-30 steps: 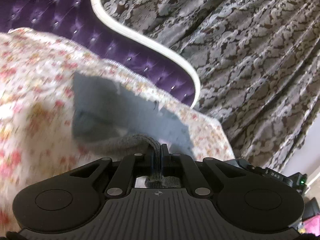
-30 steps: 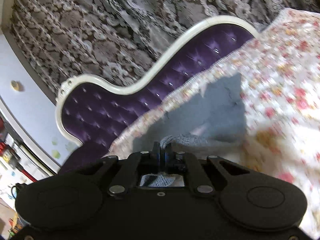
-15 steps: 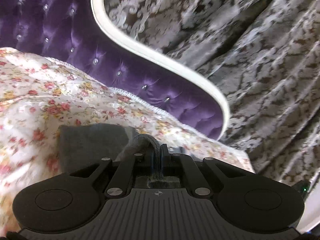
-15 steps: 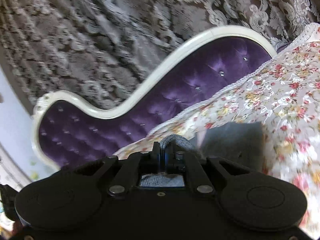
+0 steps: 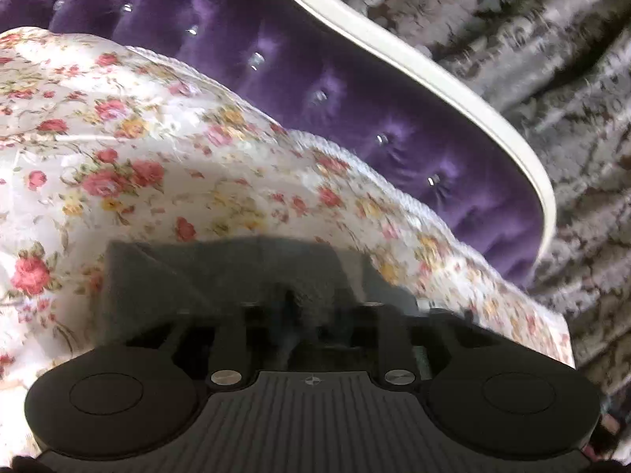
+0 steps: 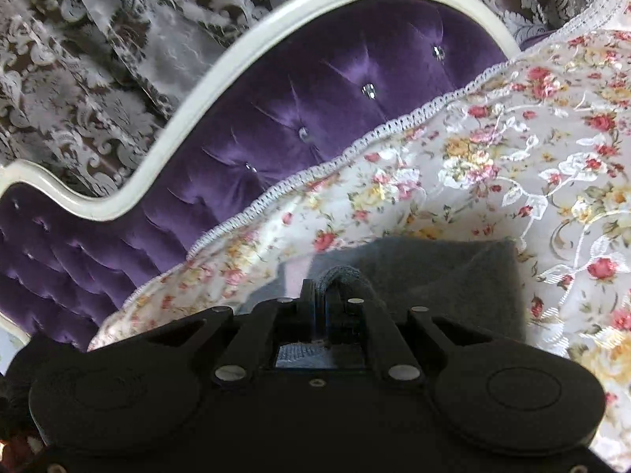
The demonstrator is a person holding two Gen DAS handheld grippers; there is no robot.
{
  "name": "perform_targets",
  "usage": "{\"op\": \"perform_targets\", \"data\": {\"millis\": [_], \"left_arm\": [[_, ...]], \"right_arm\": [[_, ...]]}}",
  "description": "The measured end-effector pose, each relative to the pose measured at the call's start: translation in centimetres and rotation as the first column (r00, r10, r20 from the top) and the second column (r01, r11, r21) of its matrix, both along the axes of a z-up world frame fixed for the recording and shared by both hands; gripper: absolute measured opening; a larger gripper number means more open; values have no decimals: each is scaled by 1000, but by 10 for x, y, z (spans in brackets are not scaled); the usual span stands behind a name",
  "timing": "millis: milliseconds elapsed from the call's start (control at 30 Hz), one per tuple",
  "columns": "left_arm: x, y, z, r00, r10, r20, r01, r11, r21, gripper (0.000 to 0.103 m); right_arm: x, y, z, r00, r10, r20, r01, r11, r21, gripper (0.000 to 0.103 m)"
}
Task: Fold small clothes
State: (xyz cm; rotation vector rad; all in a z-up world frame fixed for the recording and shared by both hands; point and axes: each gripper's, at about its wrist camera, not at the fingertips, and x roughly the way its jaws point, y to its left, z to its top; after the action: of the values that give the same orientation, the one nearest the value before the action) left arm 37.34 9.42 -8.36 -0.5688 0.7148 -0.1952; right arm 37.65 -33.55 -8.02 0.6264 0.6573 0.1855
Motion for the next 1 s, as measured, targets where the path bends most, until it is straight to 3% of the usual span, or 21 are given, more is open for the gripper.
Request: {"op": "perform_targets", "data": {"millis": [100, 133, 200, 267, 367, 467, 567, 733, 833, 900, 1000], "left_arm": [[-6, 7, 13, 998, 36, 46, -38, 999, 24, 50], [-9, 7, 18, 997, 36, 64, -39, 998, 48, 54], [-22, 4, 31, 995, 12, 103, -24, 993, 114, 60], [-37, -4, 41, 991, -30, 132, 3, 980, 198, 68], [-62, -27, 44, 983, -109, 147, 56, 944, 324, 69], [-83, -56, 35, 968, -209, 141, 129, 892, 434, 69], [-94, -80, 23, 953, -278, 119, 179, 837, 518, 69], [-89, -93, 8, 955, -286, 81, 194, 805, 560, 69], [-81, -92, -5, 964, -264, 19, 206, 793, 573, 72], [-82, -90, -8, 964, -264, 30, 200, 794, 575, 75], [-83, -90, -8, 965, -263, 24, 201, 792, 576, 76]], "right_arm": [[5, -2, -2, 1000, -3, -14, 3, 1000, -2, 20], [4, -3, 1, 1000, -14, -11, 14, 1000, -16, 37], [-2, -6, 11, 999, -27, 26, 29, 998, -54, 52], [-9, -8, 22, 998, -31, 62, 37, 995, -92, 53], [-29, 2, 43, 992, 23, 125, -1, 985, -175, 53], [-50, 26, 54, 981, 126, 145, -86, 962, -257, 53], [-67, 59, 55, 963, 236, 128, -174, 913, -369, 53], [-78, 107, 42, 931, 358, 71, -277, 821, -499, 52], [-70, 121, 35, 925, 379, 38, -306, 798, -520, 51], [-60, 126, 28, 933, 361, 4, -300, 780, -549, 51], [-36, 117, 19, 953, 303, -35, -270, 785, -558, 51]]}}
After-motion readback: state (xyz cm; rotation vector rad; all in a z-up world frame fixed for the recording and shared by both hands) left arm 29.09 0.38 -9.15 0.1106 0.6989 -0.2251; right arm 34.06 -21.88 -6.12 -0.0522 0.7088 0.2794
